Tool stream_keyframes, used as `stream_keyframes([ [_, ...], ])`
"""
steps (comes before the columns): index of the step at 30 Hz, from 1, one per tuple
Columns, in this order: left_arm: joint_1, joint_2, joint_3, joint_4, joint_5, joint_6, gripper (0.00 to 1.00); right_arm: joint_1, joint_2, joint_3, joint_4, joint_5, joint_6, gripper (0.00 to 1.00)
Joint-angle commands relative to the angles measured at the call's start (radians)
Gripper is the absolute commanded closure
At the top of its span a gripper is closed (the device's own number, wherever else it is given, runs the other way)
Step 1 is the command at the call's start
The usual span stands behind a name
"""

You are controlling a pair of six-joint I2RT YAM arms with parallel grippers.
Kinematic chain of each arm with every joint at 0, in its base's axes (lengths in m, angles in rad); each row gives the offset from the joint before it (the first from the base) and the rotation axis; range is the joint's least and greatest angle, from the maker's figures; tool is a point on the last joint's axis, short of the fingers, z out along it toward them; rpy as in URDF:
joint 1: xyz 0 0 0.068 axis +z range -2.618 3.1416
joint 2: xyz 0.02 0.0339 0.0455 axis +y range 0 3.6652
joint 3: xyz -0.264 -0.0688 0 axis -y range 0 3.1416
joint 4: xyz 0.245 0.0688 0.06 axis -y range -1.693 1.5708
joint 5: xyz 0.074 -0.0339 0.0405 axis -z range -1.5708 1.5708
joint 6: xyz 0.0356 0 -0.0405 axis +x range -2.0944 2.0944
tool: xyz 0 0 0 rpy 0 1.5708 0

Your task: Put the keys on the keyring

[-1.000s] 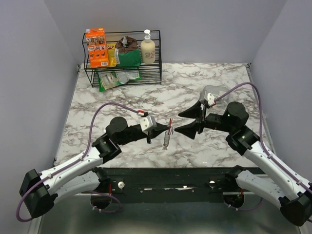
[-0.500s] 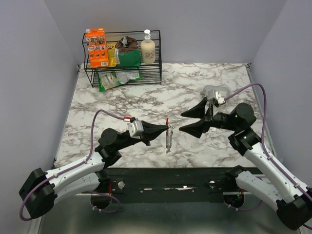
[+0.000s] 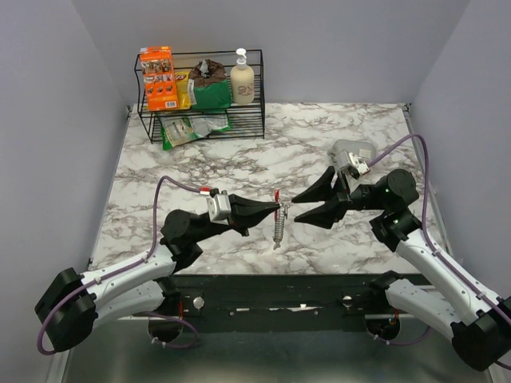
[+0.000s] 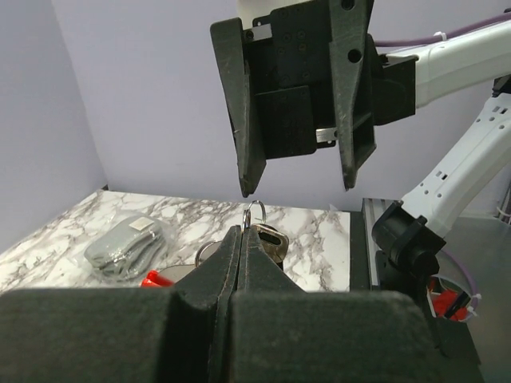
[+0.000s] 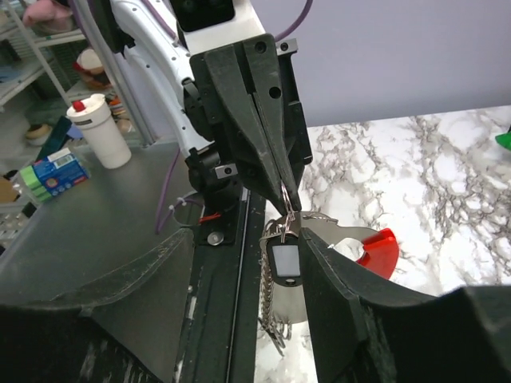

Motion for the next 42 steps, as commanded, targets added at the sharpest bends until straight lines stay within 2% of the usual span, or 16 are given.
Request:
stream_keyframes([
  [1, -0.003, 0.017, 0.057, 0.037, 0.035, -0.012, 1.00, -0.003, 0.031, 0.000, 0.038, -0.037, 0.024, 0.42],
  [6, -0.003, 0.021, 0.068, 0.029, 0.047, -0.012, 1.00, -0.003, 0.048, 0.003, 0.014, -0.013, 0.004, 0.43],
  [10, -0.004, 0.026, 0.080, 0.002, 0.060, -0.008, 1.00, -0.002, 0.056, 0.004, 0.015, 0.007, 0.012, 0.51],
  [14, -0.007, 0.027, 0.085, -0.012, 0.064, -0.003, 1.00, -0.003, 0.059, 0.006, 0.021, 0.016, 0.022, 0.55],
  [16, -0.007, 0.027, 0.089, -0.029, 0.066, 0.006, 1.00, -0.003, 0.059, 0.010, -0.001, 0.030, 0.012, 0.62],
  [19, -0.010, 0.023, 0.096, -0.058, 0.069, 0.021, 1.00, -0.003, 0.060, 0.013, -0.025, 0.041, -0.001, 0.63],
  [26, -0.012, 0.014, 0.096, -0.071, 0.074, 0.032, 1.00, -0.003, 0.064, 0.010, -0.018, 0.049, 0.012, 0.79],
  [31, -0.012, 0.007, 0.100, -0.080, 0.072, 0.037, 1.00, -0.003, 0.067, 0.012, -0.045, 0.052, -0.010, 0.99],
  [35, -0.014, -0.006, 0.106, -0.100, 0.070, 0.050, 1.00, -0.005, 0.068, 0.015, -0.106, 0.059, -0.065, 1.00],
  [42, -0.014, -0.020, 0.108, -0.106, 0.075, 0.054, 1.00, -0.003, 0.083, 0.007, -0.106, 0.046, -0.076, 1.00],
])
